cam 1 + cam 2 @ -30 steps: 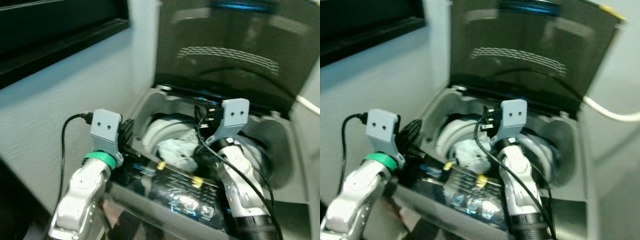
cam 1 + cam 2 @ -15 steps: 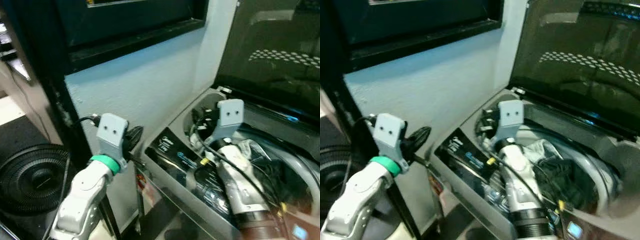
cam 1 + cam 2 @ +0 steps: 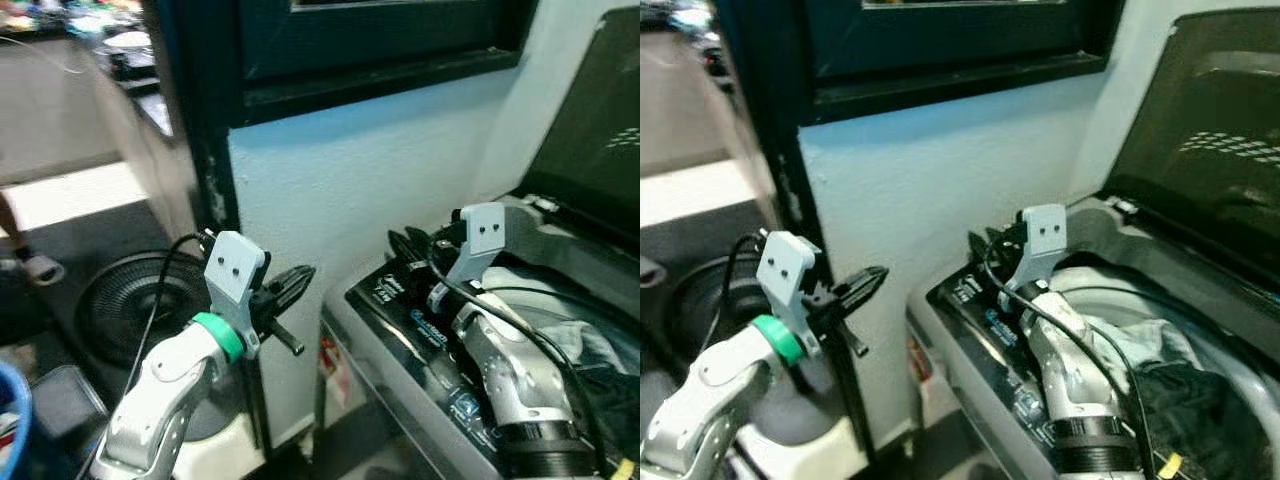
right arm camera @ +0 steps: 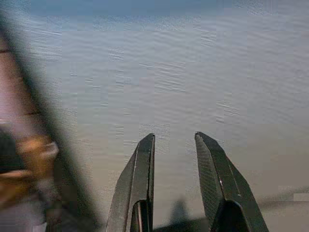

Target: Clothes washing

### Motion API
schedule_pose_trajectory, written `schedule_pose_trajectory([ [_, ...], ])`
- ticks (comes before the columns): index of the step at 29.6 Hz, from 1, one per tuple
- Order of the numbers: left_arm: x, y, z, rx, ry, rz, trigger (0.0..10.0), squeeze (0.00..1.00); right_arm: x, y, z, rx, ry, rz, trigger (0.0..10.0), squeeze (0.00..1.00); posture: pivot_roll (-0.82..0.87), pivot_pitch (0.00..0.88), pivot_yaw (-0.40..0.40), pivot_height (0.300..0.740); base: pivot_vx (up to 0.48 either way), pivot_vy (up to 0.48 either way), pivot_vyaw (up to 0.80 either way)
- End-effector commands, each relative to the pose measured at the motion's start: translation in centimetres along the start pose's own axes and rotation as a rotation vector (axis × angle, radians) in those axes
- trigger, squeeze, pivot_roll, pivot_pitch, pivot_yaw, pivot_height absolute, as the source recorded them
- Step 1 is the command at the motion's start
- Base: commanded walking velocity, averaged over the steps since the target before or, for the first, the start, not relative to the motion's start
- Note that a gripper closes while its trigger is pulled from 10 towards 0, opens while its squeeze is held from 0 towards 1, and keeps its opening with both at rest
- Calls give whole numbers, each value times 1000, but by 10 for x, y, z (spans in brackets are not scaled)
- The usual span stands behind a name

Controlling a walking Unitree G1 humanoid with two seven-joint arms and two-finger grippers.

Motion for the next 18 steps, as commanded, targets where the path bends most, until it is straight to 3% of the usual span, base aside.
schedule_pose_trajectory([
  [1, -5, 1, -1, 13, 21, -43, 10000, 0, 3, 8, -8, 33, -33, 54, 10000, 0, 11, 5, 40, 740, 0, 0, 800],
  [6, -15, 2, -2, 31, 63, -143, 10000, 0, 18, 13, -10, 38, -56, 166, 10000, 0, 13, 7, 41, 740, 0, 0, 800],
  [18, -18, 6, -5, 61, 72, -183, 10000, 0, 26, 16, -6, 27, -105, 252, 10000, 0, 15, 7, 40, 740, 0, 0, 800],
])
Point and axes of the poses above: a point about 5 cm out from each wrist's last joint towards the gripper, its own y axis pointing back from the gripper into the wrist, its own z axis along the axis of the wrist's last joint, x = y × z, the point moved 1 cm from there along -y, pointing out of the wrist towards the gripper, and after that the axes turned 9 degrees about y, right-handed, at the moved point
